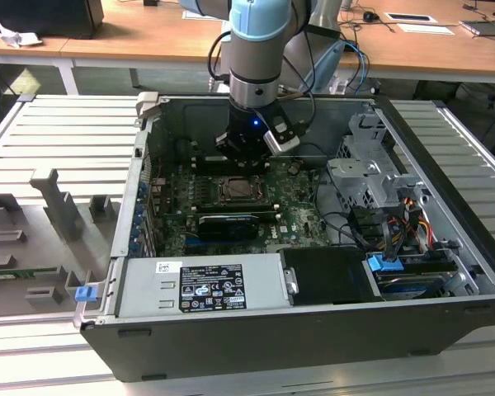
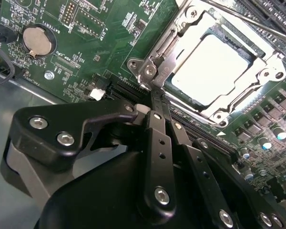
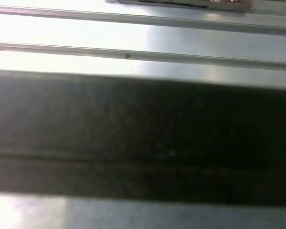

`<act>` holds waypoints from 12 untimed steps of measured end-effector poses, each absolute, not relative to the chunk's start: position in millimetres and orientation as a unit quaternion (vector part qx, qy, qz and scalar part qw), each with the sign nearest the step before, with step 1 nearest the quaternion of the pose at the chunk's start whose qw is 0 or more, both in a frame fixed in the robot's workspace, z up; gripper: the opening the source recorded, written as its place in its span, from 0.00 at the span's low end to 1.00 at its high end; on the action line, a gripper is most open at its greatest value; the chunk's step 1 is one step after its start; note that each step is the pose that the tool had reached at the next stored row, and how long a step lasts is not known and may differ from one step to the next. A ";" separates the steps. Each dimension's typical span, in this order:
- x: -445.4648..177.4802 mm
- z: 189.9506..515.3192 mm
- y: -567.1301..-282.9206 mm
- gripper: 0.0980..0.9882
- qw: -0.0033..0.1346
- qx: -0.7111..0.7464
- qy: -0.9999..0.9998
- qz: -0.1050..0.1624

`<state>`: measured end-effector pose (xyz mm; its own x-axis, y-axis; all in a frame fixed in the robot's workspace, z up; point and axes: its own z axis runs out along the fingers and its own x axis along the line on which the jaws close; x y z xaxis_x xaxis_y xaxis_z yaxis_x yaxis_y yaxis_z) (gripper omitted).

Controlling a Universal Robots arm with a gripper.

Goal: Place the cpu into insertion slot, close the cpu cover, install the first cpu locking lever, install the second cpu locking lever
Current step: 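Install the first cpu locking lever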

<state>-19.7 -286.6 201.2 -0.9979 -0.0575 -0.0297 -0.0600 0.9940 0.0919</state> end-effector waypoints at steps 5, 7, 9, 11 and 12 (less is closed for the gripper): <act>-19.7 210.7 -286.7 0.01 0.013 -0.030 0.998 0.046; -19.6 210.9 -288.0 0.01 0.014 -0.030 0.998 0.047; -19.7 211.0 -290.0 0.01 0.013 -0.030 0.998 0.046; -19.7 211.0 -291.3 0.01 0.013 -0.030 0.998 0.046; -19.7 211.0 -291.9 0.01 0.013 -0.030 0.998 0.046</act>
